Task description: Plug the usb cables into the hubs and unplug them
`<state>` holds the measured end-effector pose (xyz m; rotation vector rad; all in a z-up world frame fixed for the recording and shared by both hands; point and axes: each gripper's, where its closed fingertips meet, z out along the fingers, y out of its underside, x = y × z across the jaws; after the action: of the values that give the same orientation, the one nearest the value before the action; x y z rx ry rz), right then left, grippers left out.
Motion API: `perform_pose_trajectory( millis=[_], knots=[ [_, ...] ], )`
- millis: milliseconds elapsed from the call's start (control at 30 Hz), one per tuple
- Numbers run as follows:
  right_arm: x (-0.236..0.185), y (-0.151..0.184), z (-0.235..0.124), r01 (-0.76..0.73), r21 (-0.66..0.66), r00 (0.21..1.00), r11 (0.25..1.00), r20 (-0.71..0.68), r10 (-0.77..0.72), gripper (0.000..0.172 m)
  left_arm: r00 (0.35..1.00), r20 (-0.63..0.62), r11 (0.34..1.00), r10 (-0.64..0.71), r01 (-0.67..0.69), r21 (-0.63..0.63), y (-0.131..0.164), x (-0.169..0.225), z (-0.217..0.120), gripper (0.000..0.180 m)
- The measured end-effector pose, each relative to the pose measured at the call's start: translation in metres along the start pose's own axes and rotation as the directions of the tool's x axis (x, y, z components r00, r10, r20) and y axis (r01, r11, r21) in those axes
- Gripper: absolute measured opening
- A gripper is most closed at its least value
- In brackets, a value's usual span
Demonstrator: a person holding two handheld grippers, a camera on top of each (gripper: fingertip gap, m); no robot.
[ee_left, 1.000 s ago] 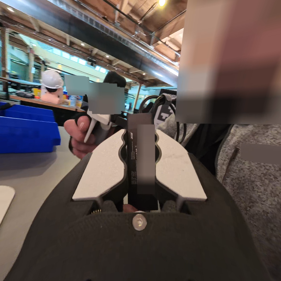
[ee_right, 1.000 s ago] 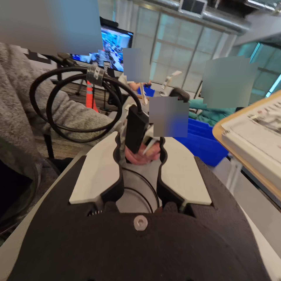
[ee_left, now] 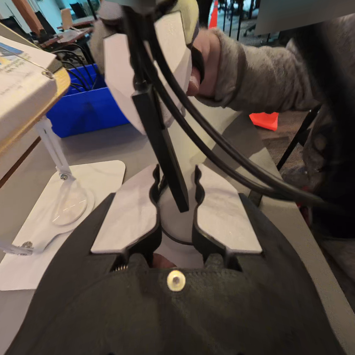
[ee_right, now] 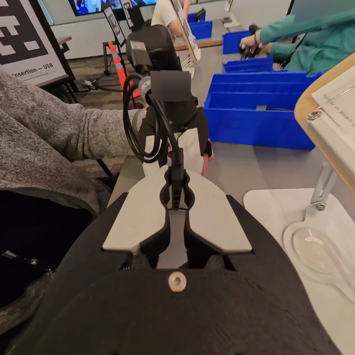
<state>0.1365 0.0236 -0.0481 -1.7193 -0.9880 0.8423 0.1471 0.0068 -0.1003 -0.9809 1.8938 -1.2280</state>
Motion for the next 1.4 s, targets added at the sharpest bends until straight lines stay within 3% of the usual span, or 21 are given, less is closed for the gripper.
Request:
perform_pose_trajectory(
  millis=[67,200,267,367,433,600,833,1067,1167,1267,1400],
  knots=[
    [-0.003,0.0,0.006,-0.015,-0.024,1.0,1.0,0.02,0.016,0.011,1.0,0.002,1.0,-0.009,0.009,0.0,0.0,0.0,0.004,0.017],
    [-0.007,-0.006,0.011,0.042,-0.051,0.999,0.998,-0.007,-0.042,0.013,0.996,-0.04,0.993,-0.082,0.086,0.085,-0.002,-0.002,-0.004,0.01],
    [-0.007,-0.023,0.007,0.044,0.026,0.998,0.999,-0.036,-0.043,0.035,0.989,-0.111,0.977,-0.094,0.114,0.182,-0.01,0.005,-0.015,0.01],
    [-0.007,-0.037,-0.01,0.062,0.096,0.996,0.993,-0.065,-0.056,0.039,0.952,-0.291,0.865,-0.093,0.222,0.45,-0.041,0.018,-0.053,0.01],
    [-0.007,-0.037,-0.023,0.069,0.12,0.995,0.99,-0.084,-0.059,0.038,0.94,-0.332,0.82,-0.081,0.252,0.513,-0.047,0.018,-0.071,0.01],
    [-0.005,-0.006,-0.044,0.048,0.035,0.987,0.998,-0.155,-0.042,0.034,0.944,-0.325,0.827,-0.061,0.23,0.512,-0.045,0.02,-0.076,0.01],
    [0.009,0.1,-0.066,-0.103,-0.278,0.949,0.955,-0.316,0.011,0.033,0.964,-0.254,0.861,-0.078,0.193,0.47,-0.033,0.012,-0.07,0.01],
    [0.02,0.165,-0.045,-0.26,-0.378,0.931,0.889,-0.341,0.128,0.032,0.975,-0.204,0.882,-0.092,0.175,0.437,-0.026,0.007,-0.066,0.01],
    [0.026,0.177,-0.032,-0.301,-0.395,0.921,0.868,-0.356,0.158,0.027,0.977,-0.192,0.882,-0.089,0.167,0.441,-0.026,0.006,-0.068,0.01],
    [0.028,0.181,-0.02,-0.298,-0.405,0.922,0.864,-0.358,0.15,0.009,0.979,-0.182,0.881,-0.088,0.162,0.445,-0.025,0.005,-0.071,0.01],
    [0.022,0.171,-0.021,-0.231,-0.423,0.95,0.876,-0.294,0.108,0.008,0.982,-0.169,0.883,-0.082,0.15,0.444,-0.025,0.004,-0.075,0.011]
  ],
)
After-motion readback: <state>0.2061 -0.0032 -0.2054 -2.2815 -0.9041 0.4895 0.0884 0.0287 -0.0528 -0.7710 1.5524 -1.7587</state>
